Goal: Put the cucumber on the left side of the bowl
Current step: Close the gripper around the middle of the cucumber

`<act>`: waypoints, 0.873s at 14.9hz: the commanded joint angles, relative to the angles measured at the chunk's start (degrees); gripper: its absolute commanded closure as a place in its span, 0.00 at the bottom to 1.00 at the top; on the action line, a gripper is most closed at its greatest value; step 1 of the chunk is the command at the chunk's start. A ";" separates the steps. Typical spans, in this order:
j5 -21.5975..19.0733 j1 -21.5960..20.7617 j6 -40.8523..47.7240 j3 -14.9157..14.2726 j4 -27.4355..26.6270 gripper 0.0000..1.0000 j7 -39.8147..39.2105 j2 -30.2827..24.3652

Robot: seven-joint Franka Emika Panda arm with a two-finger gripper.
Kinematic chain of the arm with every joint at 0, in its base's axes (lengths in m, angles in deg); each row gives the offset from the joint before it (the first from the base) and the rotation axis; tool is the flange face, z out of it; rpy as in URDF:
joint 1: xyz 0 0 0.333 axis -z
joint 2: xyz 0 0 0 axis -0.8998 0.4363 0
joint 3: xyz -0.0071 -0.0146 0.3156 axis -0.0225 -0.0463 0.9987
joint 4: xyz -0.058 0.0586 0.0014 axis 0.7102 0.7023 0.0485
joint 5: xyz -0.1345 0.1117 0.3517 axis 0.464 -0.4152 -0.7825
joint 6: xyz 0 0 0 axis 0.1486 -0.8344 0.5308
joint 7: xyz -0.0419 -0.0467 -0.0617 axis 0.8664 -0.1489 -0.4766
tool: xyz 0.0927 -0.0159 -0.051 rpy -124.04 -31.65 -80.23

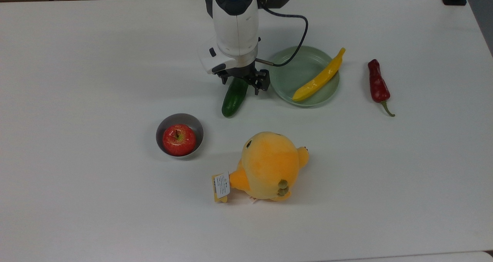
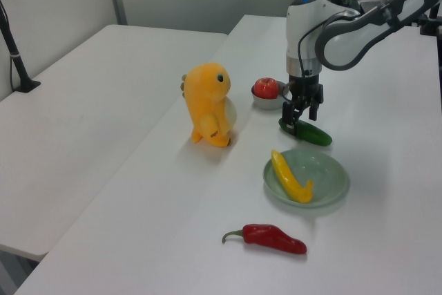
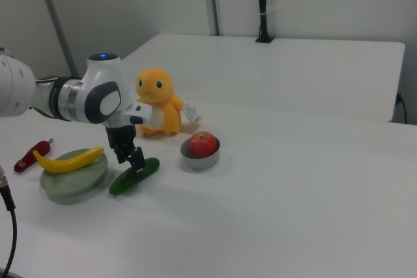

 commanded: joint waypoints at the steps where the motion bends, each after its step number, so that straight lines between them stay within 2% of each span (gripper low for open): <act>1: 1.69 -0.27 -2.38 0.09 -0.12 0.00 0.88 1.84; 3: 3.79 -0.09 -2.21 0.44 -0.29 0.42 0.79 1.93; 6: 3.98 0.26 -2.03 0.53 -0.21 1.00 -2.89 2.19; 13: 3.98 0.35 -1.68 0.62 -0.12 1.00 -2.99 2.19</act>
